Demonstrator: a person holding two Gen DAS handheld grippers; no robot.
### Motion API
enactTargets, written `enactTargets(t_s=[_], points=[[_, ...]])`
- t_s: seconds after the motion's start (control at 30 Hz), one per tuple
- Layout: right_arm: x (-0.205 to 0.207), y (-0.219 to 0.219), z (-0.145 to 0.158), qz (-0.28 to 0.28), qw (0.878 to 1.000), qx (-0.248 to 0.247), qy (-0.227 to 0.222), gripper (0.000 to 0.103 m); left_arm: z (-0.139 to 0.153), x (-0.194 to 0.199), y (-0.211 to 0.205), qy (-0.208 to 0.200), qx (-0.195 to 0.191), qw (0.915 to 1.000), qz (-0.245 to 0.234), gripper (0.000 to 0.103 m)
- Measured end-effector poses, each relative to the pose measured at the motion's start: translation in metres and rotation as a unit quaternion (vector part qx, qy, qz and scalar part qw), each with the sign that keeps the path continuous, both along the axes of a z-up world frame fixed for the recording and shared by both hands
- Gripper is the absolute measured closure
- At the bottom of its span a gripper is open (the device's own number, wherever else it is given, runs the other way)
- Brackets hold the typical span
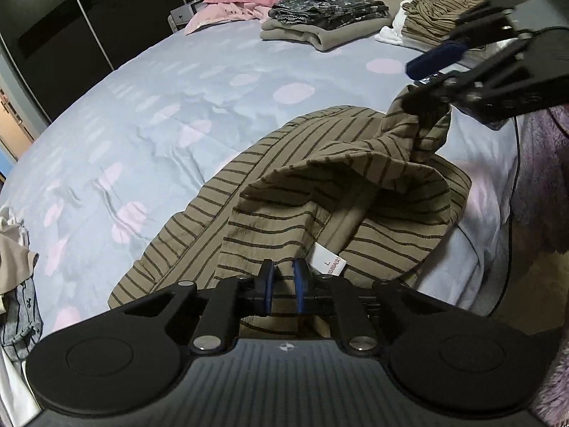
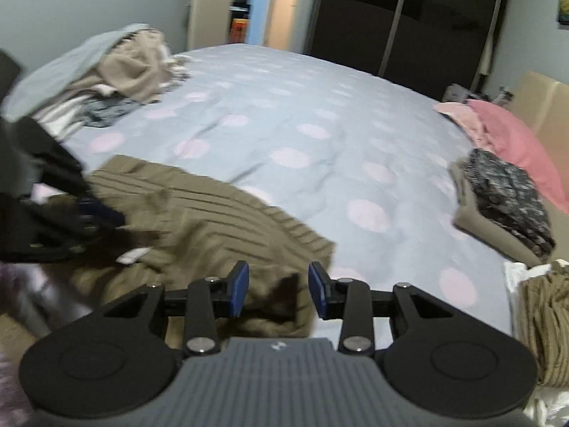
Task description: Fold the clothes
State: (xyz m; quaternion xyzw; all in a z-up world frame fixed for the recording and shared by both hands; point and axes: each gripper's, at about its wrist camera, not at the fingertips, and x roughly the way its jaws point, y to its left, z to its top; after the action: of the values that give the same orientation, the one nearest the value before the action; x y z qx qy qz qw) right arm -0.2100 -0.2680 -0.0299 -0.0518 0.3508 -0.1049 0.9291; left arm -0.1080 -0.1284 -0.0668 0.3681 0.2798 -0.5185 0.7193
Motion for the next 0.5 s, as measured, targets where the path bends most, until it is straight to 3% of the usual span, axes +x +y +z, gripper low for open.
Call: enactTargets(t_s=[0.03,0.1,0.13,0.33,0.5], points=[[0.003,-0.003,-0.003,-0.005,1.0,-0.003,0.006,0.064,0.0,0.0,0.0,0.0,0.0,1.0,0.0,0.097],[0.004,-0.007,-0.01,0.001,1.0,0.013,0.023,0.097,0.002,0.001,0.001,0.003,-0.001,1.0,0.002,0.1],[0.002,-0.006,-0.012,0.012,0.999,0.02,0.032,0.102,0.003,0.002,0.003,0.004,-0.001,1.0,0.003,0.101],[-0.001,-0.001,-0.04,0.047,0.991,0.026,0.125,0.102,0.005,0.002,0.006,0.007,0.002,1.0,-0.001,0.102],[-0.002,-0.001,-0.059,0.048,0.984,0.029,0.17,0.102,0.006,-0.003,0.007,-0.002,0.002,0.9998,-0.017,0.102]])
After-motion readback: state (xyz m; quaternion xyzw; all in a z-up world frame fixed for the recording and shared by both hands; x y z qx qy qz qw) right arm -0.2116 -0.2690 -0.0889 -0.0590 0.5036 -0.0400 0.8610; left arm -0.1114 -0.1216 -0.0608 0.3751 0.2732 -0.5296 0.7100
